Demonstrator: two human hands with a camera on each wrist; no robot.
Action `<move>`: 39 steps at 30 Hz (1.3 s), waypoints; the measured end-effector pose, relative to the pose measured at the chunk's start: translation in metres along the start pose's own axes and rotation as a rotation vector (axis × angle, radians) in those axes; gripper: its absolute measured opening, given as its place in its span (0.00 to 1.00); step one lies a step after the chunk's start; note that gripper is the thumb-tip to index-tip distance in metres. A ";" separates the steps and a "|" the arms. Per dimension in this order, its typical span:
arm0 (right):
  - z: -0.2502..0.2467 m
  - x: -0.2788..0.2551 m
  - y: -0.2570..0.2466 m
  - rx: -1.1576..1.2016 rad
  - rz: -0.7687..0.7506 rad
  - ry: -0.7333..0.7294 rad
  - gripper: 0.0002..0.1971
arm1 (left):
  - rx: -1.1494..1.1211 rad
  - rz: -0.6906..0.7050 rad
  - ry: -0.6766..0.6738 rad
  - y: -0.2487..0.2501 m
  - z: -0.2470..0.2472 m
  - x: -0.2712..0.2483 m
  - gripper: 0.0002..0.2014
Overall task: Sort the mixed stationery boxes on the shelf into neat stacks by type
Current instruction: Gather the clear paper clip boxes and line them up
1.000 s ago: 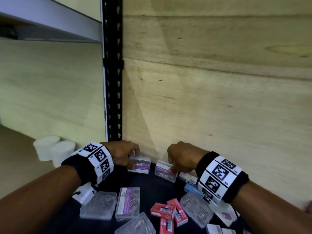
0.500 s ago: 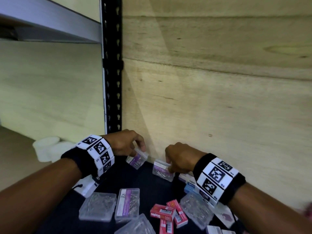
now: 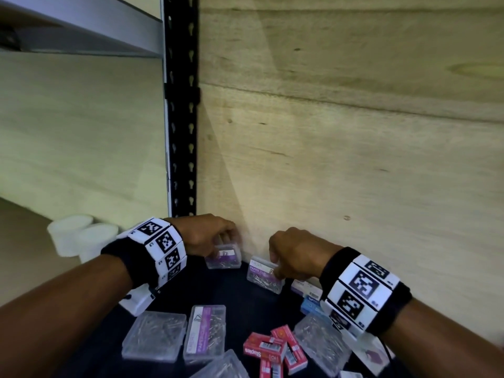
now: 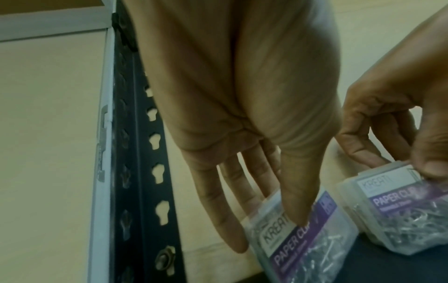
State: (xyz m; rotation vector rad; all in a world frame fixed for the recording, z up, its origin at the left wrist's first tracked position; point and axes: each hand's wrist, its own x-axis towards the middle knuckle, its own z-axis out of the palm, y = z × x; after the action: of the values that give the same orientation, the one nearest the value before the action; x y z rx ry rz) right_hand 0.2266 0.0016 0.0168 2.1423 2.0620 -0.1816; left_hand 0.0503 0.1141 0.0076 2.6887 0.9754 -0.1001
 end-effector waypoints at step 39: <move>0.009 -0.045 -0.089 0.108 -0.208 -0.202 0.37 | -0.065 -0.223 -0.156 0.000 0.031 -0.132 0.27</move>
State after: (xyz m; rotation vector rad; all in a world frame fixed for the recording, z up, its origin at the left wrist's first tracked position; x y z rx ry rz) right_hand 0.1357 -0.0415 0.0143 1.8713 2.1947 -0.5243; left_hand -0.0504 0.0239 -0.0009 2.4625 1.2023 -0.3121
